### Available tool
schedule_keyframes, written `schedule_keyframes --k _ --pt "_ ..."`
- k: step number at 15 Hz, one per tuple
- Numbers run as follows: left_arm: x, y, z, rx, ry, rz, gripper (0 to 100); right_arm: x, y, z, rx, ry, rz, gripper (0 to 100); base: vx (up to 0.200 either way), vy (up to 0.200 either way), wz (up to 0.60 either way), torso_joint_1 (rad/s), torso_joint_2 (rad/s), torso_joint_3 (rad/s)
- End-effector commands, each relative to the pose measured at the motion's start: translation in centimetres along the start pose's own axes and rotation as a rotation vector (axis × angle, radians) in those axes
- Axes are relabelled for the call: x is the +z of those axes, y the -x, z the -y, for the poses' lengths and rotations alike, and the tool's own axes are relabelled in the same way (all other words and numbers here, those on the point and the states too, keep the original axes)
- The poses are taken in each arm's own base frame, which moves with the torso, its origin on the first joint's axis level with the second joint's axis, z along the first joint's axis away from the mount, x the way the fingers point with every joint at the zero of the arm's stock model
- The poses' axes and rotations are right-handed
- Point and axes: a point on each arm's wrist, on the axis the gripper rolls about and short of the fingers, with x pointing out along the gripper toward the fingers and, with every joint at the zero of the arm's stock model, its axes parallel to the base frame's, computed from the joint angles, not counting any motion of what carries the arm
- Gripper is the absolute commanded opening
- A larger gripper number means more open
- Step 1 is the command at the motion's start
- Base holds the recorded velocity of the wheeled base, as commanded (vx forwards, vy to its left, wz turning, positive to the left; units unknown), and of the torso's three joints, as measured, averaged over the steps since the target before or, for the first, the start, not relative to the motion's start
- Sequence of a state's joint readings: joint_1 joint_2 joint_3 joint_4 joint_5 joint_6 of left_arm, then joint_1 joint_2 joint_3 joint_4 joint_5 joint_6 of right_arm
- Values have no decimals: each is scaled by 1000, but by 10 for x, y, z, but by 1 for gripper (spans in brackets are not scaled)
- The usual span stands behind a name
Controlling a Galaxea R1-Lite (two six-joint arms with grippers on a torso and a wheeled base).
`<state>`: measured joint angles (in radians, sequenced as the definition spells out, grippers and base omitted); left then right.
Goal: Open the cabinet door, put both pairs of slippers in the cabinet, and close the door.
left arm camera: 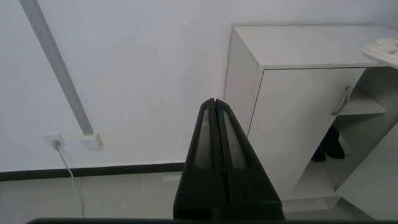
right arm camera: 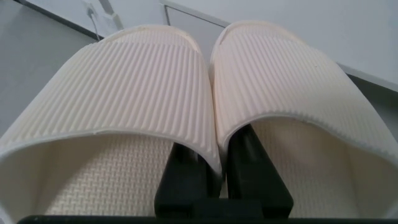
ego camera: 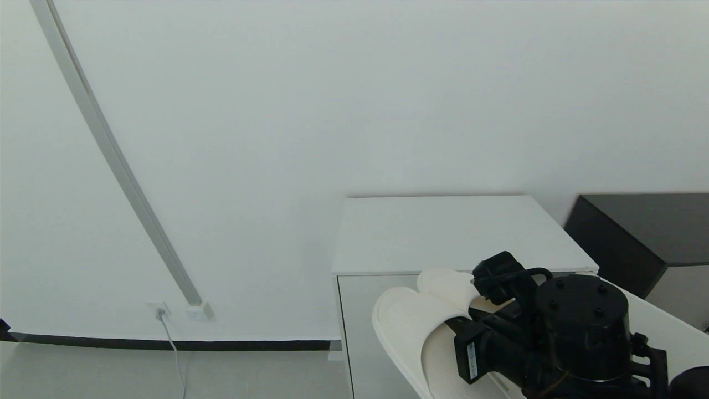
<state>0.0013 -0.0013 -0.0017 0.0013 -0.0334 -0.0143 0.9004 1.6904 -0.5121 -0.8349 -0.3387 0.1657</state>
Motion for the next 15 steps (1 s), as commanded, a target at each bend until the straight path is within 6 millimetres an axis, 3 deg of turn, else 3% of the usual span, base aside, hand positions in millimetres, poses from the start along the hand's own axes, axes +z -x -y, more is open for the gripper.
schedule_keyframes --k 1,8,15 --pt "0 0 0 0 1 -2 0 -1 -1 -1 2 3 -5 0 0 0 0 0 0 0" --pt "0 0 0 0 1 -2 0 -2 0 -2 6 2 -6 0 0 0 0 0 0 0" --pt "0 0 0 0 3 -2 0 -2 -1 -2 3 2 -7 0 0 -200 0 4 4 2"
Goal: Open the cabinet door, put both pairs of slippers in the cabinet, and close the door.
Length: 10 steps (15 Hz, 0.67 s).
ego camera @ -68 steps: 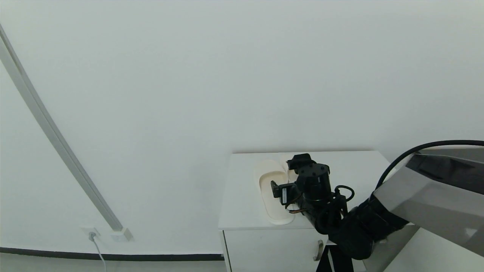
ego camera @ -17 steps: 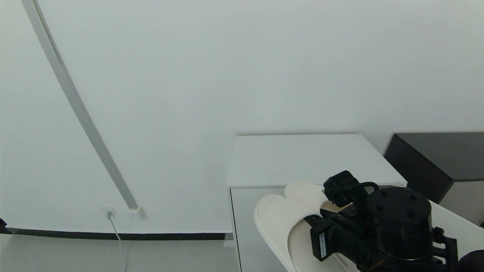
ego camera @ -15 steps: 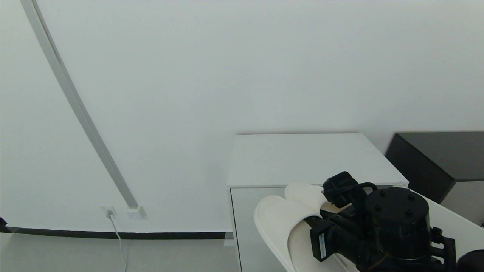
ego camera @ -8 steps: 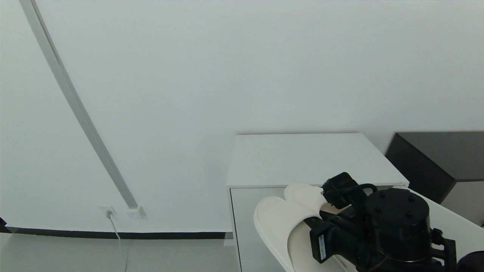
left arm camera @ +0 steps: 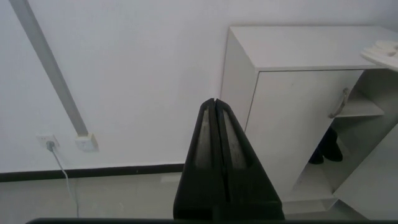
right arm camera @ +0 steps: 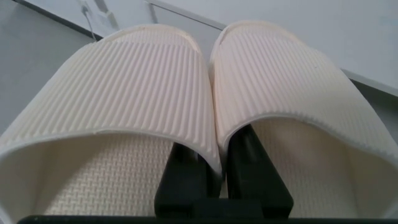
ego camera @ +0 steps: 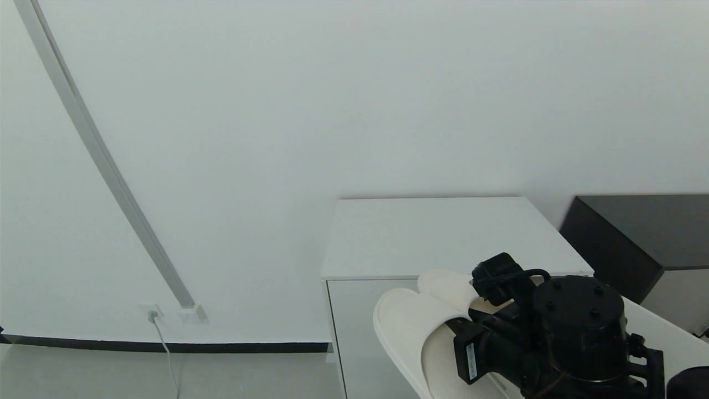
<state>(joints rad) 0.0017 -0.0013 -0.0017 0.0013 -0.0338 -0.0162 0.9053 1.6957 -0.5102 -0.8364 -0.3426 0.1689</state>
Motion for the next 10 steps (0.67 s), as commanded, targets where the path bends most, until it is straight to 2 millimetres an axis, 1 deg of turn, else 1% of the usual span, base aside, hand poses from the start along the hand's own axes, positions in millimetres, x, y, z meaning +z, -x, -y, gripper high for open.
schedule_keyframes --k 1,10 --pt "0 0 0 0 2 -2 0 -1 0 0 1 1 -2 0 0 -200 0 12 7 2" --pt "0 0 0 1 4 0 0 -4 1 2 -1 -3 1 0 0 -200 0 2 4 4"
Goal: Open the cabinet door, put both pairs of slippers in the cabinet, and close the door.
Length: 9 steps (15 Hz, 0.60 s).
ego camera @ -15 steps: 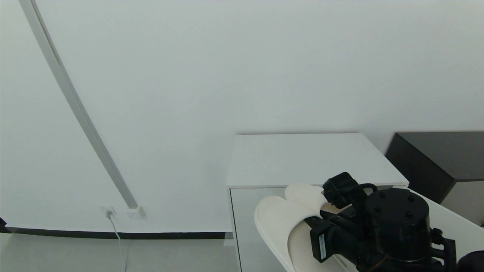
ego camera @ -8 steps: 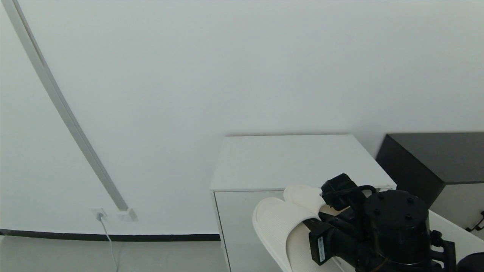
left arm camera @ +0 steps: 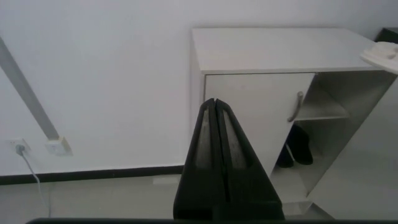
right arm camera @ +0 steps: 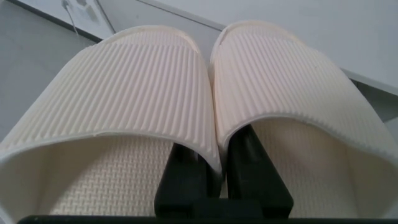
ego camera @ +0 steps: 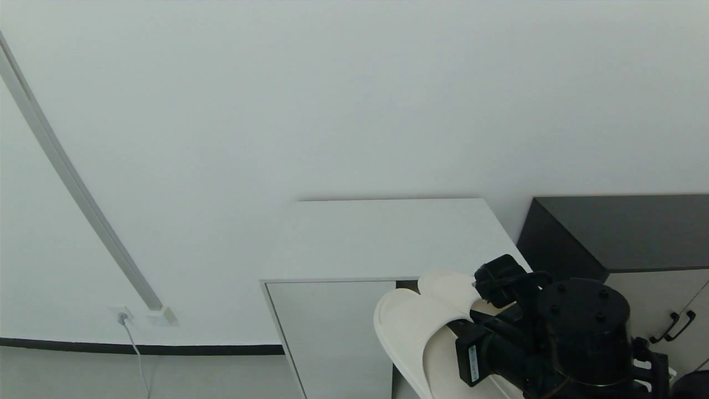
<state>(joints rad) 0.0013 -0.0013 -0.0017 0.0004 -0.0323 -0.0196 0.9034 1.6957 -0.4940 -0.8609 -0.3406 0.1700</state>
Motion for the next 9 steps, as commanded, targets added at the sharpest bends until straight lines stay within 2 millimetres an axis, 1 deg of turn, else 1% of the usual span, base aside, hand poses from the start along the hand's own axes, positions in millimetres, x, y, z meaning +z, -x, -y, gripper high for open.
schedule_keyframes --k 1,4,9 --pt "0 0 0 -1 0 -3 0 -3 0 2 -5 3 -5 0 0 -200 0 2 2 -2" --pt "0 0 0 0 0 -1 0 -3 1 2 -4 1 2 0 0 -200 0 4 -2 5" --pt "0 0 0 5 0 -1 0 -3 1 1 0 5 0 0 0 0 0 0 0 0"
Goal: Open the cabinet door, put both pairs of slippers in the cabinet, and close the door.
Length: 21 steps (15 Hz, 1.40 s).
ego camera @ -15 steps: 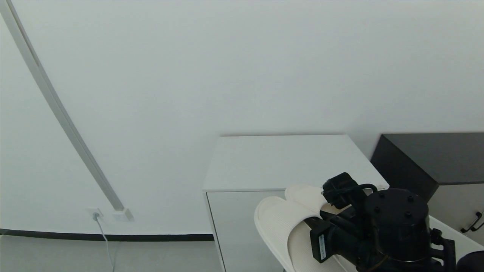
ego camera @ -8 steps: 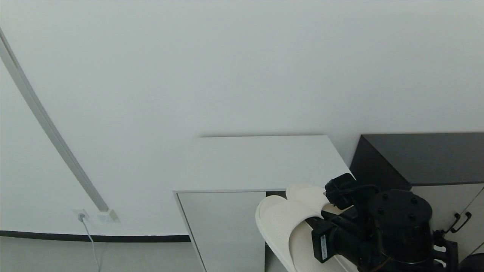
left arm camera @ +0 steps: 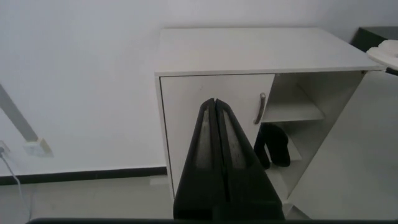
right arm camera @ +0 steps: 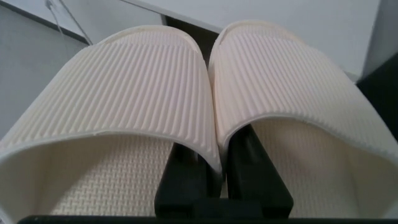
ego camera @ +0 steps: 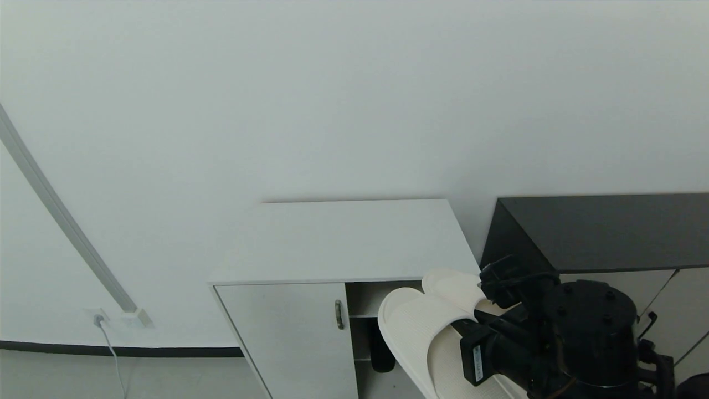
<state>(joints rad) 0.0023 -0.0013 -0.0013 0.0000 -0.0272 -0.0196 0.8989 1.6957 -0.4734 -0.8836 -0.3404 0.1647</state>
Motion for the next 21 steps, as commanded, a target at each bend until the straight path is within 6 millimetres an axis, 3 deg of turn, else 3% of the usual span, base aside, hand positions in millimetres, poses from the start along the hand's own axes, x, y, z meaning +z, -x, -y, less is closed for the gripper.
schedule_keyframes --k 1,8,13,21 --pt "0 0 0 -1 0 -1 0 -2 0 -1 3 4 -6 0 0 0 0 0 0 0" --pt "0 0 0 -1 0 -1 0 -4 -2 0 -1 6 -16 0 0 0 0 0 0 0" --pt "0 0 0 -1 0 -1 0 -4 -2 0 0 8 -18 0 -200 0 0 1 4 0" --pt "0 0 0 0 0 -1 0 -4 -1 -1 3 9 -18 0 0 0 0 0 0 0"
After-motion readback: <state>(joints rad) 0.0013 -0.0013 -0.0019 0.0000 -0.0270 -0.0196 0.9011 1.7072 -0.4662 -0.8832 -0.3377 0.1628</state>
